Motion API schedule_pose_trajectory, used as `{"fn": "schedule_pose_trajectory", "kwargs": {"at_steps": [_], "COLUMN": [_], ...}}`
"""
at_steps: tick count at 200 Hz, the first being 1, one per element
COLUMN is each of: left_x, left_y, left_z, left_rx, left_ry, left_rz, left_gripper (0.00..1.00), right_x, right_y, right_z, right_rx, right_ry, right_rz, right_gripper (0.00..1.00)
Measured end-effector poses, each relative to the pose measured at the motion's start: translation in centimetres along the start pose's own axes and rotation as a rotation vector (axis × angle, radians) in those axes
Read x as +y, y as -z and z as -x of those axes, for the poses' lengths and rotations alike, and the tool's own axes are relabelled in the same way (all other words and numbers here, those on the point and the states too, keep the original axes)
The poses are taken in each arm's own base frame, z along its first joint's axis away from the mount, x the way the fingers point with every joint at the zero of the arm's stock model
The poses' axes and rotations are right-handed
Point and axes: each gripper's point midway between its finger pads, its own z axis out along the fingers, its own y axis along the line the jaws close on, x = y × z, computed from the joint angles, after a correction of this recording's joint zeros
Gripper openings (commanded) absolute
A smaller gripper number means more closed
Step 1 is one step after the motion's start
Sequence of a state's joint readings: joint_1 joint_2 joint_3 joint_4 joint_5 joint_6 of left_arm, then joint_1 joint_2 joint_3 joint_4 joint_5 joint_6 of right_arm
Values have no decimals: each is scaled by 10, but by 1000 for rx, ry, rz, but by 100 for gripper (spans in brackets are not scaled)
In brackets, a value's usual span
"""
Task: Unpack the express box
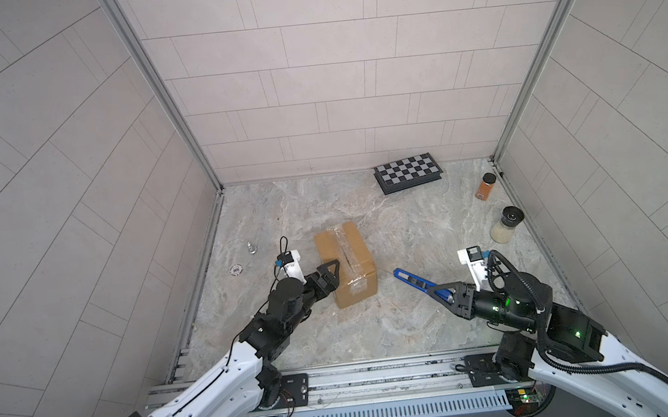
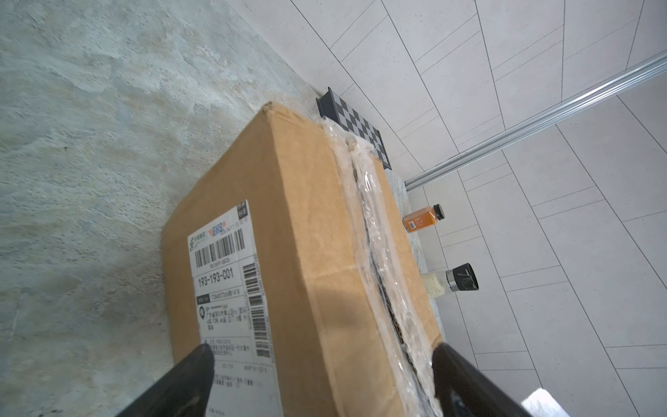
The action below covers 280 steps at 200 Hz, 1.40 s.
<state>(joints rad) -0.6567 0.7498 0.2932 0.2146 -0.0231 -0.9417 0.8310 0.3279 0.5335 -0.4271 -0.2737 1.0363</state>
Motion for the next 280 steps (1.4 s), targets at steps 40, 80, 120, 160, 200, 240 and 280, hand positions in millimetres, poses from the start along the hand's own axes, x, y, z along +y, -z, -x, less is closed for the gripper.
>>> {"fn": "schedule_pose_trajectory", "kwargs": {"at_steps": [40,80,120,160,200,240,280], "left_x": [-3,-10,-14,-16,-18,-19,-19], "left_y": [-6,-10,-12,-13,-14,-16,-19], "left_z": [0,1,1,1,1,0,-1], "left_rx": [19,25,31,34,36,41,46], "left_ry": [-15,-23,-23,-22,-21,-20,-15], "left_rz": [-5,-22,-35,-46,-55,-61,-65], "left_gripper": [97,96,96,96,95,95,95], "right_x": [-4,-9,-17,-21,-19,-19,-22], "right_y": [-6,-9,-13,-17,-18,-21,-22], "right_z": [-16,-23,-23,-19,-15,-13,-15], "right_rx": [56,72,53,22,3,-10,-4], "right_ry": [-13,-23,-34,-35,-34,-45,-61], "right_rz": [12,6,-11,-11,-6,-2,-13], "right_gripper": [0,0,0,0,0,0,0]}}
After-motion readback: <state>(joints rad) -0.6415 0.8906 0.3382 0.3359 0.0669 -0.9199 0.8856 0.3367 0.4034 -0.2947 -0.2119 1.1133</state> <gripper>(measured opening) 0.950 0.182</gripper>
